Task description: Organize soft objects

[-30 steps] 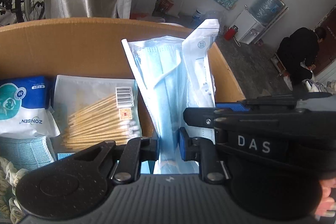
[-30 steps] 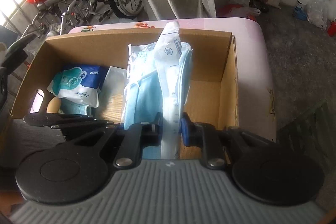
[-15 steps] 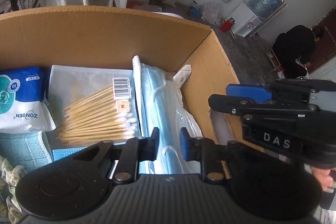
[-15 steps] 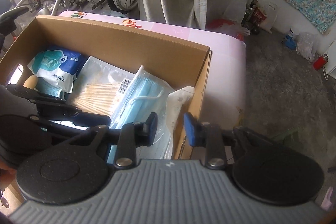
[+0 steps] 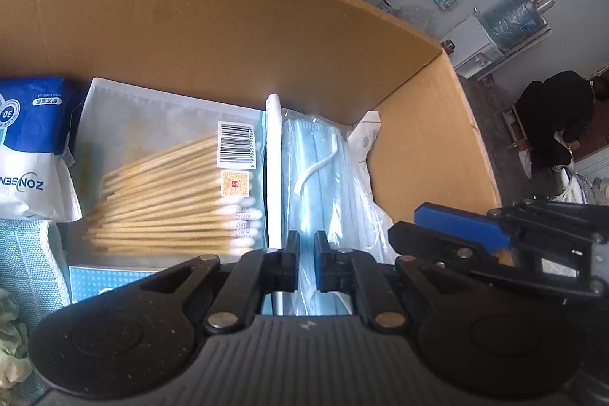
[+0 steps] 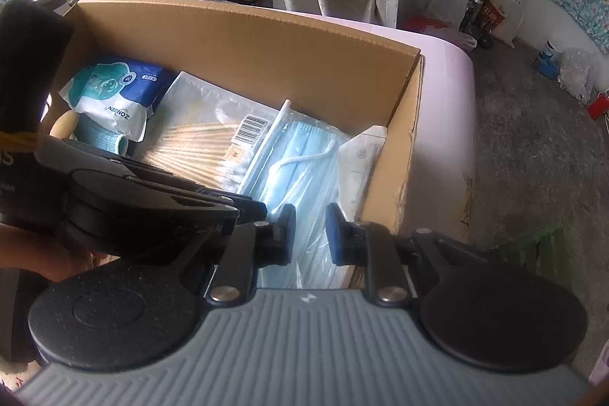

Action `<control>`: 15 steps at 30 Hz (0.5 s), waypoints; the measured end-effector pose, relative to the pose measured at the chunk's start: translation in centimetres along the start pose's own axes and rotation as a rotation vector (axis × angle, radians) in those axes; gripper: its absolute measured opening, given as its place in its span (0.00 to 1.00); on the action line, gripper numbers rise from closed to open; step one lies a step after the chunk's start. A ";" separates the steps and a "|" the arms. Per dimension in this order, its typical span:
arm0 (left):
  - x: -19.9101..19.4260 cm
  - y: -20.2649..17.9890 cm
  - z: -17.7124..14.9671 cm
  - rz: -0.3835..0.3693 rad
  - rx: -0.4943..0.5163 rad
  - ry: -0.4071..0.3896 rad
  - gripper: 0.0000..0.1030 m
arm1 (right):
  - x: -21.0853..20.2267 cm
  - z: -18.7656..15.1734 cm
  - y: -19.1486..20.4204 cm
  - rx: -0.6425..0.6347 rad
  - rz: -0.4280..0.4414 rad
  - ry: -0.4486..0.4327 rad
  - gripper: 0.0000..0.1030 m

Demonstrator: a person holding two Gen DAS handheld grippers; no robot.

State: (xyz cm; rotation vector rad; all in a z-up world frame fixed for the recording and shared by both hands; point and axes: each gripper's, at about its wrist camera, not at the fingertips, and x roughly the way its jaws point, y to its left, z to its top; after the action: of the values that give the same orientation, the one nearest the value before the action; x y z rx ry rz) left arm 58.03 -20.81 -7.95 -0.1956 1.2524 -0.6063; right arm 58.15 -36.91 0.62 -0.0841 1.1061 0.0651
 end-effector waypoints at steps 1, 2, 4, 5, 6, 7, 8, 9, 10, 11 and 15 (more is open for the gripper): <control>-0.4 0.0 0.0 -0.007 0.000 -0.008 0.07 | 0.0 0.0 -0.2 0.013 0.008 -0.007 0.16; -0.6 0.0 0.1 -0.012 0.002 -0.005 0.06 | -0.1 -0.1 -0.4 0.032 0.014 -0.014 0.16; -0.5 0.1 0.3 -0.013 -0.014 0.002 0.07 | -0.2 -0.1 -0.8 0.062 0.029 -0.020 0.15; 0.0 0.2 0.4 -0.013 -0.026 0.015 0.08 | -0.2 -0.1 -1.0 0.071 0.041 -0.021 0.15; 0.9 0.4 0.4 -0.008 -0.044 0.040 0.06 | -0.4 -0.1 -1.1 0.088 0.045 -0.020 0.15; 1.6 0.8 0.3 -0.005 -0.062 0.056 0.06 | -0.5 -0.2 -1.3 0.107 0.046 -0.017 0.15; 2.1 1.3 0.2 -0.026 -0.102 0.056 0.06 | -0.8 -0.3 -1.6 0.133 0.056 -0.016 0.17; 2.2 1.8 0.2 -0.046 -0.149 0.057 0.06 | -1.1 -0.4 -1.9 0.154 0.073 -0.022 0.17; 2.0 2.0 0.1 -0.051 -0.173 0.057 0.09 | -1.6 -0.5 -2.1 0.180 0.087 -0.029 0.17; 1.4 2.0 0.1 -0.045 -0.181 0.048 0.19 | -2.2 -0.7 -2.2 0.208 0.105 -0.045 0.17; -4.8 0.5 -0.6 -0.032 -0.109 -0.065 0.33 | -5.9 -1.4 -2.0 0.255 0.195 -0.129 0.17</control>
State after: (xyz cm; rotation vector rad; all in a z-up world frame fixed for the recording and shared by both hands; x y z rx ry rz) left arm 56.77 -17.73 -4.40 -0.3245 1.2221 -0.5555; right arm 54.45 -39.15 5.34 0.2532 0.9832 0.1020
